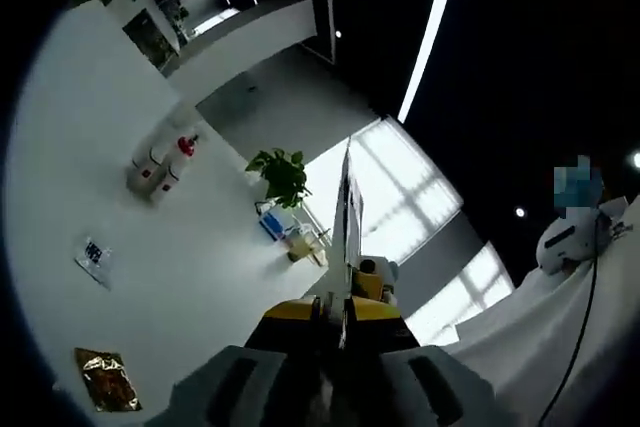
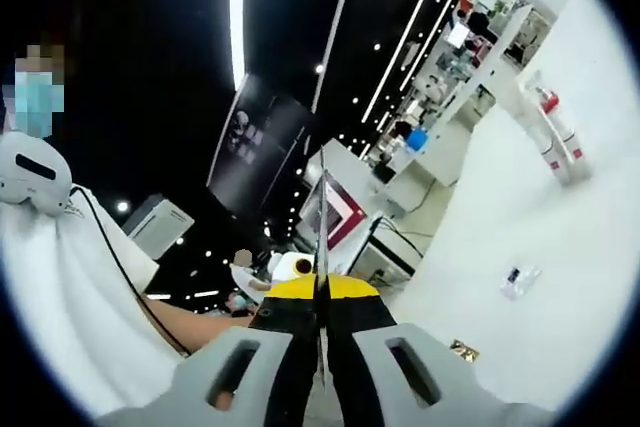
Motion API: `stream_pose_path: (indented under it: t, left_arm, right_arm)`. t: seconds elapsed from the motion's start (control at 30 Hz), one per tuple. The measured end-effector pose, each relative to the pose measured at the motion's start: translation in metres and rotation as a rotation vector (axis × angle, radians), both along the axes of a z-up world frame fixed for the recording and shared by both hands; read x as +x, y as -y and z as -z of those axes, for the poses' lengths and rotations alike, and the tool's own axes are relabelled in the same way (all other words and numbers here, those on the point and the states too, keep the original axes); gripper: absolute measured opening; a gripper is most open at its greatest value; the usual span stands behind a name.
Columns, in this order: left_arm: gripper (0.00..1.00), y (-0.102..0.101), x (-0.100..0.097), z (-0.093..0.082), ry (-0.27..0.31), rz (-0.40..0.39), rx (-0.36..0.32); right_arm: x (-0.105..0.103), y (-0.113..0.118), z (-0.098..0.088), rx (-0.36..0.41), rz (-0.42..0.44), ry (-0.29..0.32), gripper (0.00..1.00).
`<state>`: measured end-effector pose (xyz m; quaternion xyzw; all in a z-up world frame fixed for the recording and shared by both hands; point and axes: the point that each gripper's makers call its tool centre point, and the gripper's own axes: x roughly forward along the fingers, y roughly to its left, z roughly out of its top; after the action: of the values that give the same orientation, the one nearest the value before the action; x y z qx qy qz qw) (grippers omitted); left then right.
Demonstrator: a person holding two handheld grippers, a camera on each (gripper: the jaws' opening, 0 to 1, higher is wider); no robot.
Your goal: Arrange the skincare products in the storage area until every visible bottle or jar stands upright without overlapping.
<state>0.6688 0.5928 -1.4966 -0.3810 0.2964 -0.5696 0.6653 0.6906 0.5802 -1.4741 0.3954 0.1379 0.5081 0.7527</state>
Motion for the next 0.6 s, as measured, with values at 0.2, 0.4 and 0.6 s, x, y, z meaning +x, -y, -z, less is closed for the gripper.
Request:
stream_pose_path:
  t: [0.2, 0.4, 0.6]
  left_arm:
    - [0.02, 0.000, 0.003, -0.002, -0.042, -0.007, -0.041]
    - [0.02, -0.012, 0.019, -0.010, -0.082, -0.080, -0.106]
    - [0.02, -0.010, 0.021, -0.016, -0.068, -0.068, -0.120]
  right_arm:
    - [0.007, 0.004, 0.004, -0.072, 0.072, 0.056, 0.02]
    - [0.006, 0.000, 0.006, -0.090, 0.063, 0.068, 0.11]
    - [0.002, -0.001, 0.007, -0.055, 0.008, 0.020, 0.01]
